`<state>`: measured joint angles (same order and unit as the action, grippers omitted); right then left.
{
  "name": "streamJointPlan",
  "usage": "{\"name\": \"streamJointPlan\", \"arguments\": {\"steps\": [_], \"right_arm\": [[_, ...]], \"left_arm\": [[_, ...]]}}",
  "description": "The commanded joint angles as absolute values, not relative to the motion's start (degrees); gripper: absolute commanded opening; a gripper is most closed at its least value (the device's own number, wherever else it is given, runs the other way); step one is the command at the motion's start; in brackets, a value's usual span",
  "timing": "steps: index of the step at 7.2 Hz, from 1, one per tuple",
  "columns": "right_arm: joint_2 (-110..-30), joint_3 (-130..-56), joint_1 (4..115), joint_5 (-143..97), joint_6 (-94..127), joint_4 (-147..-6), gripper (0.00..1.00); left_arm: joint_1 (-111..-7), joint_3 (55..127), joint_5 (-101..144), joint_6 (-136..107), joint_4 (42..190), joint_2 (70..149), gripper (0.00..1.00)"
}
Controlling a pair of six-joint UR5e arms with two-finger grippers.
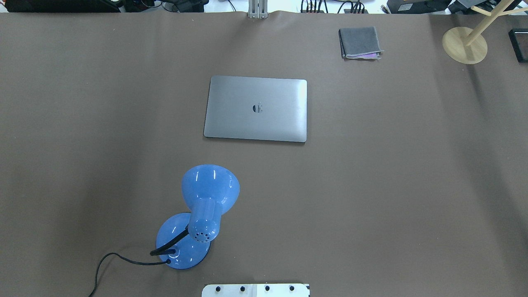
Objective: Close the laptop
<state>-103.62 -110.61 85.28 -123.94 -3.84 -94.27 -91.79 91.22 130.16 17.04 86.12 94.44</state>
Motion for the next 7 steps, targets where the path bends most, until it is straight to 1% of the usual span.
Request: {"name": "streamJointPlan", "arguments": {"steps": [1, 3, 7], "right_arm": [[-105.11, -109.07, 86.48, -124.54, -3.96, -93.43, 1.00], [-104.94, -109.51, 86.48, -124.63, -3.87, -93.43, 1.00], [-104.59, -109.60, 86.48, -124.80, -3.96, -93.34, 1.00]], "left_arm": [[-93.25, 89.82, 129.90, 17.14, 86.13, 91.08, 0.98], [-92.99, 94.98, 129.90, 17.14, 86.22, 88.44, 0.98], [-92.90, 94.83, 129.99, 17.49, 86.31, 87.63, 0.98]]}}
